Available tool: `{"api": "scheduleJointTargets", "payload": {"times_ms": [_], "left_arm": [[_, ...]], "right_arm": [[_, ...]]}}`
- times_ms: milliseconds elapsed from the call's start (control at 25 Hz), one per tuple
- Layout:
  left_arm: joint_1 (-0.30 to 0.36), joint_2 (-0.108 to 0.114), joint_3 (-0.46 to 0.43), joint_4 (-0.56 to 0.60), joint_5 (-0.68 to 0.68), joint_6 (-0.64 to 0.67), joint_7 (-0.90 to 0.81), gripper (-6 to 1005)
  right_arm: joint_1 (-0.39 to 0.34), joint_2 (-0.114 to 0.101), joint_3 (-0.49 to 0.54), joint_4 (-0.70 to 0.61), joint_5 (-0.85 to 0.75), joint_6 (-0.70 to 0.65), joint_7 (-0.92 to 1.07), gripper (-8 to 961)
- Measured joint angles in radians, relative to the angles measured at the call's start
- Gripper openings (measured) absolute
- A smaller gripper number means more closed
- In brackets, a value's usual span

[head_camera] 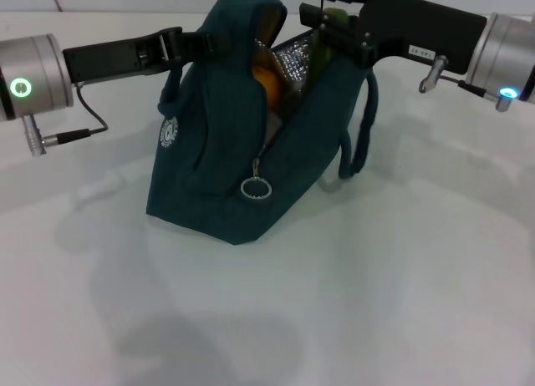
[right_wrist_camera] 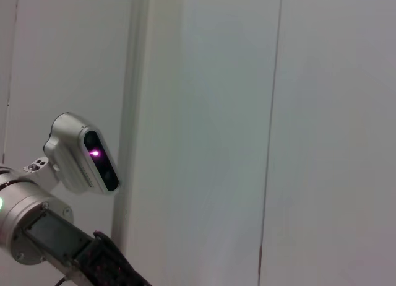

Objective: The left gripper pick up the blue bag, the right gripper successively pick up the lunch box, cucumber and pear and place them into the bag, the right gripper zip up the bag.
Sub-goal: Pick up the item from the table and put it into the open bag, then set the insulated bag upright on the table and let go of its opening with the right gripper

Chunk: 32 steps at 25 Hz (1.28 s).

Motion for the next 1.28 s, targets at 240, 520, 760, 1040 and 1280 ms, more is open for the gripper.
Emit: {"api": "scheduleJointTargets", "payload": {"times_ms": [240,520,760,1040,1280], "left_arm": [[0.015,0.0,0.0,0.0,0.0,0.004,0.0,48],[0.023,0.001,0.0,0.0,0.0,0.005,0.003,47],[0.023,0.001,0.0,0.0,-0.001,0.006,0.004,48],[0.012,0.0,0.004,0.0,-0.001,0.007,0.002,48],[0.009,-0.001,0.006,0.0,-0.001,0.008,0.002,47]], "right_arm": [[-0.02,-0.021,0.026,-0.031,0.006,-0.001,0.061,353],[-0.121,-0.096,0.059,-0.073,-0.004,0.003,0.131,579],[-0.151,-0.126,0.063,0.0,-0.068,0.002,0.179,615],[-0.145,-0.076,0.069,0.019,-0.203,0.083,0.182,616],[-0.098,-0.03,0.07,0.032,-0.284,0.171,0.173,615]]}}
